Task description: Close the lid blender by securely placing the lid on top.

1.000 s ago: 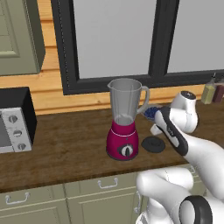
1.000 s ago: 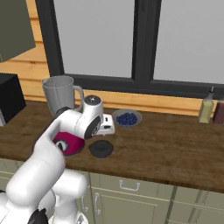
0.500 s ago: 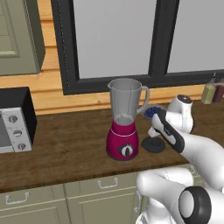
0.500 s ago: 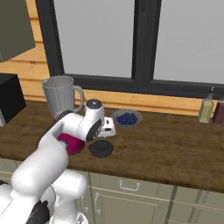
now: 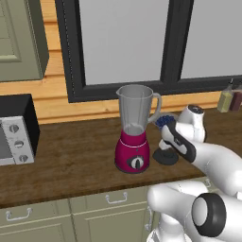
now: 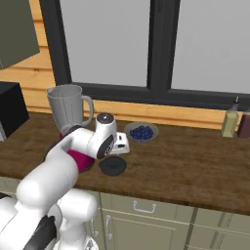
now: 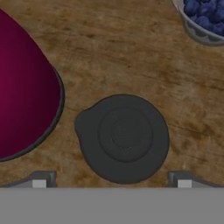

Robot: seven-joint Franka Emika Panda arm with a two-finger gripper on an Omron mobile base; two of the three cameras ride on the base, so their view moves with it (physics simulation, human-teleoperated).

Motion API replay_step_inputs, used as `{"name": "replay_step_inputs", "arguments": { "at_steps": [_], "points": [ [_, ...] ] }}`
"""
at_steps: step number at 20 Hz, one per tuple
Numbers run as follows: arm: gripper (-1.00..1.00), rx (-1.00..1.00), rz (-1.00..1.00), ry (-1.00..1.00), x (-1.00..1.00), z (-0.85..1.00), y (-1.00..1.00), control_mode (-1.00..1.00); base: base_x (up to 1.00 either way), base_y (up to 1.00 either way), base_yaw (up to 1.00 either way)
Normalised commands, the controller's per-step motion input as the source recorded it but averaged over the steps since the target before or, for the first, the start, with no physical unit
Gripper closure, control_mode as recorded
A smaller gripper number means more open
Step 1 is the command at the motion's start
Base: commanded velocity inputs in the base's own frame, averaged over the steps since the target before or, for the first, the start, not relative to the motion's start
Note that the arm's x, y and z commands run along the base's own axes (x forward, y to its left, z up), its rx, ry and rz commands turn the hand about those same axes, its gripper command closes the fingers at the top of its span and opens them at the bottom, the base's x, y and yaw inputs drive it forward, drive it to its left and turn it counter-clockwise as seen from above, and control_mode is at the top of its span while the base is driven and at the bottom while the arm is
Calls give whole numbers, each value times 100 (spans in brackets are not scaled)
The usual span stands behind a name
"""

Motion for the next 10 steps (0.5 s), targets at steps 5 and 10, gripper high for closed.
{"name": "replay_step_inputs", "arguments": {
  "at_steps": [5,10],
  "points": [
    [-100,-3,0,0,2,-17,-2,-100,0,0,0],
    [-100,0,0,0,4,-17,0,-100,0,0,0]
  ]
}}
